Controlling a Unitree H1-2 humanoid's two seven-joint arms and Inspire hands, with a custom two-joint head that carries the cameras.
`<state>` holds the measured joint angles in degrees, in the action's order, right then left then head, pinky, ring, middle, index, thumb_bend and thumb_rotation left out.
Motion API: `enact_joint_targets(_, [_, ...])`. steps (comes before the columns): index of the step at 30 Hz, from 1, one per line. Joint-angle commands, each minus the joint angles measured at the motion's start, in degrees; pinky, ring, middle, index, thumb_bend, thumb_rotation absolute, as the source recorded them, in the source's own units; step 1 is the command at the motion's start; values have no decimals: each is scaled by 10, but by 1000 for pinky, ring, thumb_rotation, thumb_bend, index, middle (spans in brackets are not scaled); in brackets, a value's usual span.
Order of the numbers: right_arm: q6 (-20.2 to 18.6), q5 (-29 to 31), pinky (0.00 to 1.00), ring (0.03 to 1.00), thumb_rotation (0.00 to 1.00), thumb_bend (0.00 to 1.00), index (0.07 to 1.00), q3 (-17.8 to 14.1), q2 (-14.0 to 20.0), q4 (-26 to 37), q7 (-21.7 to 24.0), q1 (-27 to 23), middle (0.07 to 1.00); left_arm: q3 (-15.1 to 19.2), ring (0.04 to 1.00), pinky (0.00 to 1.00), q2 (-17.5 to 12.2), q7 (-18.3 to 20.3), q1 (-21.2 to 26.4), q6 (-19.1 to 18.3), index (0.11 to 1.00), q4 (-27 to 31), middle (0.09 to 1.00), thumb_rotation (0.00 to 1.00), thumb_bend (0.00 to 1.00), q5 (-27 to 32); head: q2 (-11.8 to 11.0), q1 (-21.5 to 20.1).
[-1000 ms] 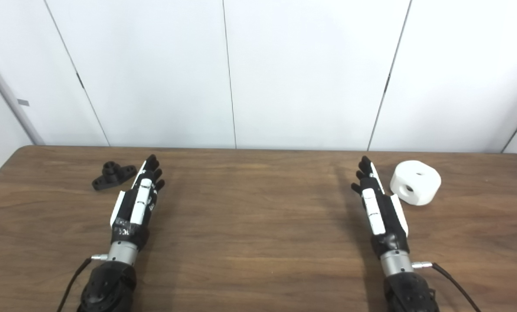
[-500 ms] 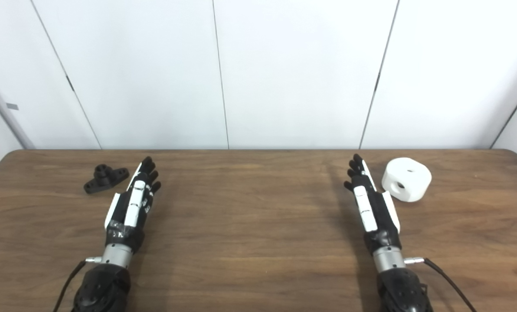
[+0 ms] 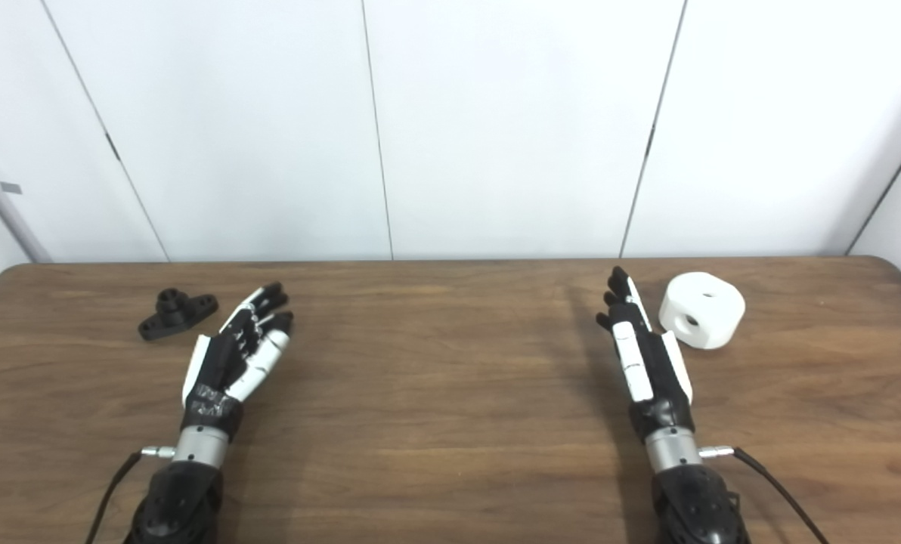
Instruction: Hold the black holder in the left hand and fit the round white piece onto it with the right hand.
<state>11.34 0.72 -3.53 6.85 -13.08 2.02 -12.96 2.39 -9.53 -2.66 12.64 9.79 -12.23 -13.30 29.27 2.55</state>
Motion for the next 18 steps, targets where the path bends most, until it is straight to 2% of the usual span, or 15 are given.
enact_joint_targets(1, [7,7,926,975,1000,314,996,3,-11,-22,1,28,997,1,735,707,-31,-22,-1,-4,777,30,757,120,739,-46,2,2])
enact_joint_targets(7, [2,3,921,974,1000,299,991,6,-14,-15,-2,30,991,3,741,683,-80,-18,-4,-27,747,73,754,133,785,-95,3,2])
enact_joint_targets(10, [1,3,923,972,1000,296,991,7,-16,-13,-1,31,991,13,738,670,-103,-23,-8,-19,738,82,753,162,790,-100,2,3])
enact_joint_targets(18, [3,2,922,967,1000,311,988,6,-16,-20,-2,29,986,59,756,708,-118,-49,-7,5,739,84,764,189,777,-79,-1,13])
